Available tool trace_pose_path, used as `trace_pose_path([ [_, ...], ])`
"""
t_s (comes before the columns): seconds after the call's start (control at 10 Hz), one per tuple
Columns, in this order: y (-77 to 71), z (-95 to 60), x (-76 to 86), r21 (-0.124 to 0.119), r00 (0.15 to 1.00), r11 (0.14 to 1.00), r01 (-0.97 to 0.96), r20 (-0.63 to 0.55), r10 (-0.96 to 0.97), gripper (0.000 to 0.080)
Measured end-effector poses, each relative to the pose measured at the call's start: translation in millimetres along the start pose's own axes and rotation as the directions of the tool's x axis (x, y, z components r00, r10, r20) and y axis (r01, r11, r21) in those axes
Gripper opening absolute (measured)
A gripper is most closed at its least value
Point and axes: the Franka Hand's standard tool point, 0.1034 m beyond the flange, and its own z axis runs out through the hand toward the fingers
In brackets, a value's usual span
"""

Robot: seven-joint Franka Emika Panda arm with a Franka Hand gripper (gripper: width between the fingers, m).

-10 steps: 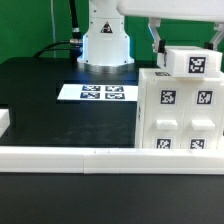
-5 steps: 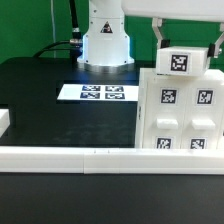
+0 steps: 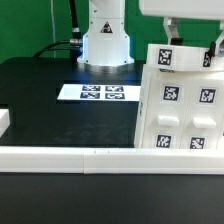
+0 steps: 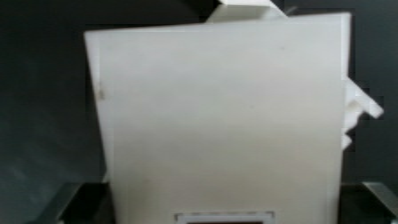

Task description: Assemble cabinet

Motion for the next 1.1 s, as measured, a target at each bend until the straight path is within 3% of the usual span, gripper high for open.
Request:
trace_pose_path([
  [0.5,-2.3,0.1,2.3,0.02,0.952,0.952,-0.305,0.043,0.304,0.0561],
  [0.6,-2.8,0.3,1.1,0.019,0.95,0.951,-0.309,0.044,0.308,0.0618],
  [0.7,-2.9,0.8,0.4,0.019,0.953,0.954,-0.3,0.045,0.299,0.0618],
  [0.8,-2.8,0.8,0.8,0.021,0.957,0.957,-0.288,0.048,0.287,0.0736],
  [0.9,-2.8,0.6,1.8,0.024,0.959,0.96,-0.278,0.054,0.277,0.0786],
  [1.1,-5.8,-4.7,-0.6,0.035,0.96,0.96,-0.277,0.065,0.274,0.0795],
])
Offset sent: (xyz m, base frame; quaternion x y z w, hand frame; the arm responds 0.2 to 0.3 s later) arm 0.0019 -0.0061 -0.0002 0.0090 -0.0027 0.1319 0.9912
